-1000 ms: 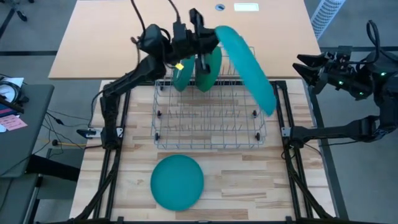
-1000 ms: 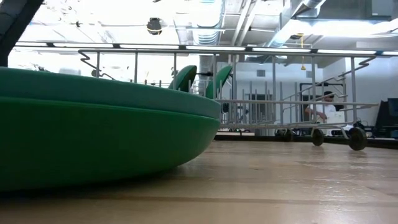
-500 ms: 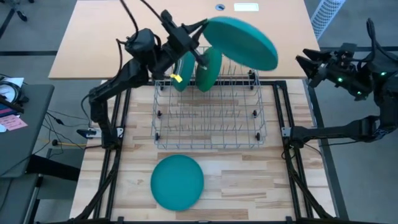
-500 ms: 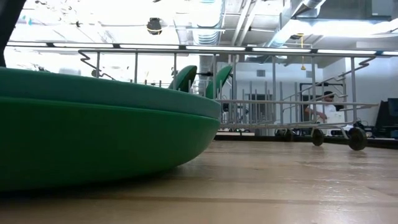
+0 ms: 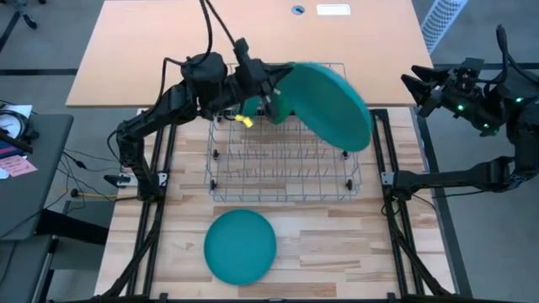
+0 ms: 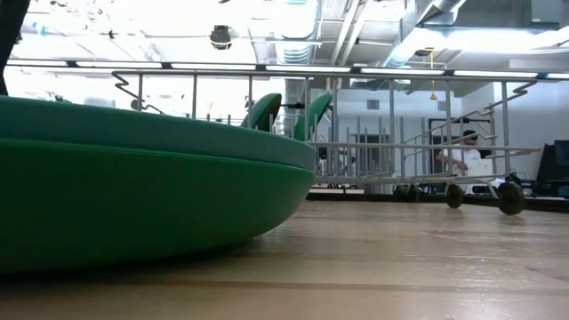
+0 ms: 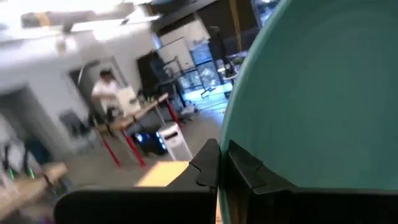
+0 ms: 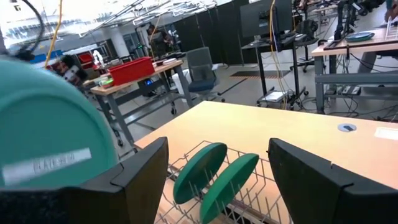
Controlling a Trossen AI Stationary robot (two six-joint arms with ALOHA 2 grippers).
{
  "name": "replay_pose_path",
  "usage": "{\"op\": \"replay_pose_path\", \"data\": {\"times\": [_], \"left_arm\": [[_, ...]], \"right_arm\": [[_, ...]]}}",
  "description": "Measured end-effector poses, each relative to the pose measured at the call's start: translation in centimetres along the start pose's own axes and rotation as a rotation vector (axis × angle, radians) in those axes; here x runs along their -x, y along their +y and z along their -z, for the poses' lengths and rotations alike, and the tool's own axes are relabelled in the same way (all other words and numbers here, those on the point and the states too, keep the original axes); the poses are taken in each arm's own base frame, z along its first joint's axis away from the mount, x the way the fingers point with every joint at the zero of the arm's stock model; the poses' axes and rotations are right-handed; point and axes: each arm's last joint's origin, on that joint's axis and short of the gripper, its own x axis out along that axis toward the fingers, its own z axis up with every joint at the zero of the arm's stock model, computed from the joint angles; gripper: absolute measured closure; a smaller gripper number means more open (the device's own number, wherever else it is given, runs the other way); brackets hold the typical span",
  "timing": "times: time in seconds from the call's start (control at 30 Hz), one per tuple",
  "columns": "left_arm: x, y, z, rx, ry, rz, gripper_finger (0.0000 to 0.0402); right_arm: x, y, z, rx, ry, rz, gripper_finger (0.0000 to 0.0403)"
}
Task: Sort dishes
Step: Put the blue plate into the dish rack
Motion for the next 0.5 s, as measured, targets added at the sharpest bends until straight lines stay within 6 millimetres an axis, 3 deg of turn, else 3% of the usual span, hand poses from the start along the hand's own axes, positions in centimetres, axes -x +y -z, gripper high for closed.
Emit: {"op": "replay_pose_path", "data": {"times": [0.2,0.37,0.5], "left_arm": [[-0.4,1.5,0.5,0.502,-0.002,-0.03,0.0402],[-0.8,2.8,0.5,0.895,-0.041,0.146,0.0402],[-1.1,3.7,0.3,1.303,-0.062,0.265,0.0402]], "right_arm": [[0.0,0.0,0.0,0.0,0.0,0.0,0.0121],[0.0,0.0,0.0,0.001,0.003,0.001,0.0121],[0.0,0.0,0.1,0.0,0.011,0.003,0.0121]]}}
